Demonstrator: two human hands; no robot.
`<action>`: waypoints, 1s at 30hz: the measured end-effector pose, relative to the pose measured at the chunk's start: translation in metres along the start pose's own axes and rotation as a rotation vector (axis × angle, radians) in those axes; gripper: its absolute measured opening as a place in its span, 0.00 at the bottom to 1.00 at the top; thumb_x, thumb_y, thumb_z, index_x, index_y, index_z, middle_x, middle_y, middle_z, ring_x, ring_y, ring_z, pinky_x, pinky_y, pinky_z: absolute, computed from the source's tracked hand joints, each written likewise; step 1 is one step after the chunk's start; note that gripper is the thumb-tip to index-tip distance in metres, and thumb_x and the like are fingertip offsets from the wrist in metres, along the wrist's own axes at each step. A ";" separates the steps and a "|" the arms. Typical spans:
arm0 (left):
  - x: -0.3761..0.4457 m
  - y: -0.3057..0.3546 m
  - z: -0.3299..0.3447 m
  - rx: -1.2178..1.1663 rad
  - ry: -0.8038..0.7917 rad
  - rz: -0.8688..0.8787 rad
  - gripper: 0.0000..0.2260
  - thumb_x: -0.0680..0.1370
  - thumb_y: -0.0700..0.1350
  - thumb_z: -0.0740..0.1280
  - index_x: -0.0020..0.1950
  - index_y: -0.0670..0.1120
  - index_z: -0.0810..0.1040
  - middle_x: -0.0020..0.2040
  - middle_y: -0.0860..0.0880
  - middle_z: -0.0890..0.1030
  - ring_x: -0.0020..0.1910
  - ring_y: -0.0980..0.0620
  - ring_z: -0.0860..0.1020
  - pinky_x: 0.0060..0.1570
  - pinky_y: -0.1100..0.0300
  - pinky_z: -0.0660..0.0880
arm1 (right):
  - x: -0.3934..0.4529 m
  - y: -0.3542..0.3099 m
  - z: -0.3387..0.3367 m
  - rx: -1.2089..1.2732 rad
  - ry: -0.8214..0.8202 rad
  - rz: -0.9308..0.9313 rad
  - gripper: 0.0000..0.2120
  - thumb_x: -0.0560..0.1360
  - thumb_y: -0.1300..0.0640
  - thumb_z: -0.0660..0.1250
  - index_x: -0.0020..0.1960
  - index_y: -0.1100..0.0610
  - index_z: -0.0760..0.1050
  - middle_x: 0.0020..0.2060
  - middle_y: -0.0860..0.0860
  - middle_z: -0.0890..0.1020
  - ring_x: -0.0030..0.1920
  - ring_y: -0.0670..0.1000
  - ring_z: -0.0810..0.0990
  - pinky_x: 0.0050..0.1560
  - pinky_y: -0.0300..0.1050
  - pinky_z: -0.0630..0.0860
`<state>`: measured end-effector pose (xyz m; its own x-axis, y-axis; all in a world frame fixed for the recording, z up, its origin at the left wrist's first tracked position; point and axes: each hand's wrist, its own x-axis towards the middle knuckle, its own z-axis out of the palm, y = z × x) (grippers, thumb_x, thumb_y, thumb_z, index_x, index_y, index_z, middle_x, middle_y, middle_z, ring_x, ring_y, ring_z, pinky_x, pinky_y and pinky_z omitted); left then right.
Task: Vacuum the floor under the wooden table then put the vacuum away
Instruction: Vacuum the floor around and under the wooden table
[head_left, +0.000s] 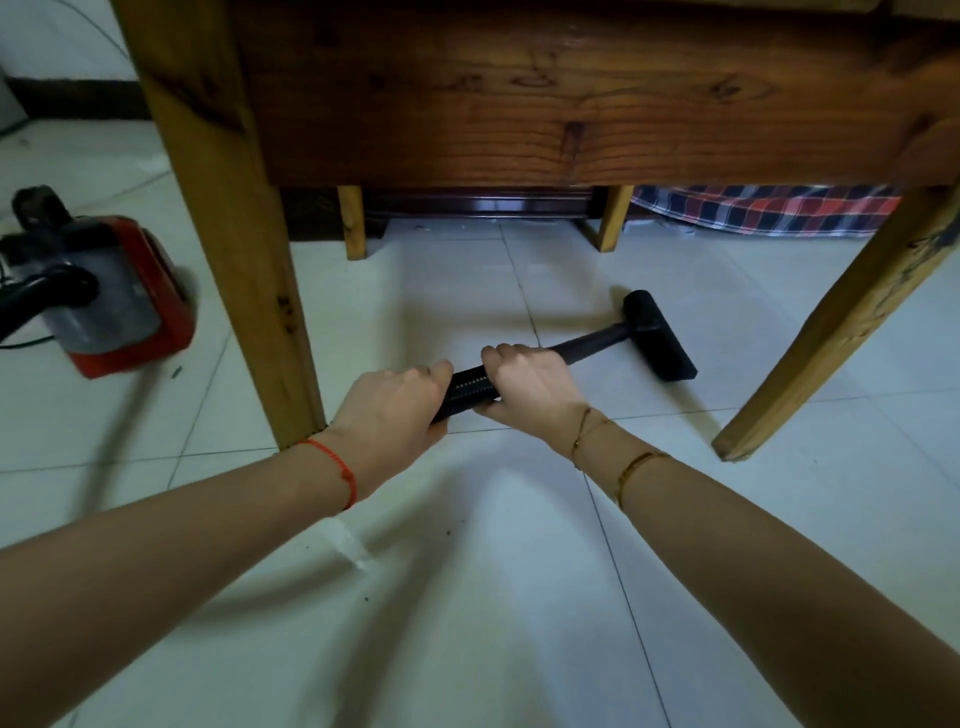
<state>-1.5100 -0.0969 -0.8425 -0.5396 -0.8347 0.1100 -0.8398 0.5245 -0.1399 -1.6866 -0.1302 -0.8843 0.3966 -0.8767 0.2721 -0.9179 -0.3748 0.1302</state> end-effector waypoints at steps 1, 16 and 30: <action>-0.008 -0.007 -0.002 0.011 0.000 0.002 0.12 0.79 0.51 0.59 0.59 0.47 0.66 0.49 0.49 0.77 0.42 0.45 0.79 0.34 0.57 0.67 | 0.002 -0.009 -0.003 -0.010 0.000 -0.022 0.16 0.68 0.47 0.70 0.42 0.60 0.73 0.34 0.54 0.80 0.33 0.56 0.79 0.30 0.42 0.65; -0.031 -0.023 -0.022 0.082 0.020 0.005 0.11 0.80 0.51 0.59 0.59 0.49 0.66 0.46 0.51 0.75 0.35 0.48 0.76 0.31 0.58 0.68 | 0.000 -0.036 -0.023 -0.034 0.056 0.034 0.18 0.63 0.47 0.75 0.35 0.59 0.72 0.27 0.53 0.77 0.24 0.54 0.76 0.25 0.38 0.58; 0.061 0.098 -0.003 -0.029 -0.054 0.115 0.12 0.79 0.44 0.60 0.61 0.44 0.67 0.52 0.45 0.78 0.46 0.44 0.79 0.36 0.57 0.66 | -0.073 0.082 0.011 0.105 -0.004 0.331 0.13 0.70 0.55 0.72 0.48 0.61 0.73 0.43 0.57 0.80 0.46 0.58 0.78 0.42 0.49 0.75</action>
<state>-1.6258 -0.0957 -0.8467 -0.6293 -0.7761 0.0419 -0.7743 0.6214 -0.1199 -1.7909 -0.1008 -0.9042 0.0777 -0.9569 0.2798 -0.9931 -0.0990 -0.0629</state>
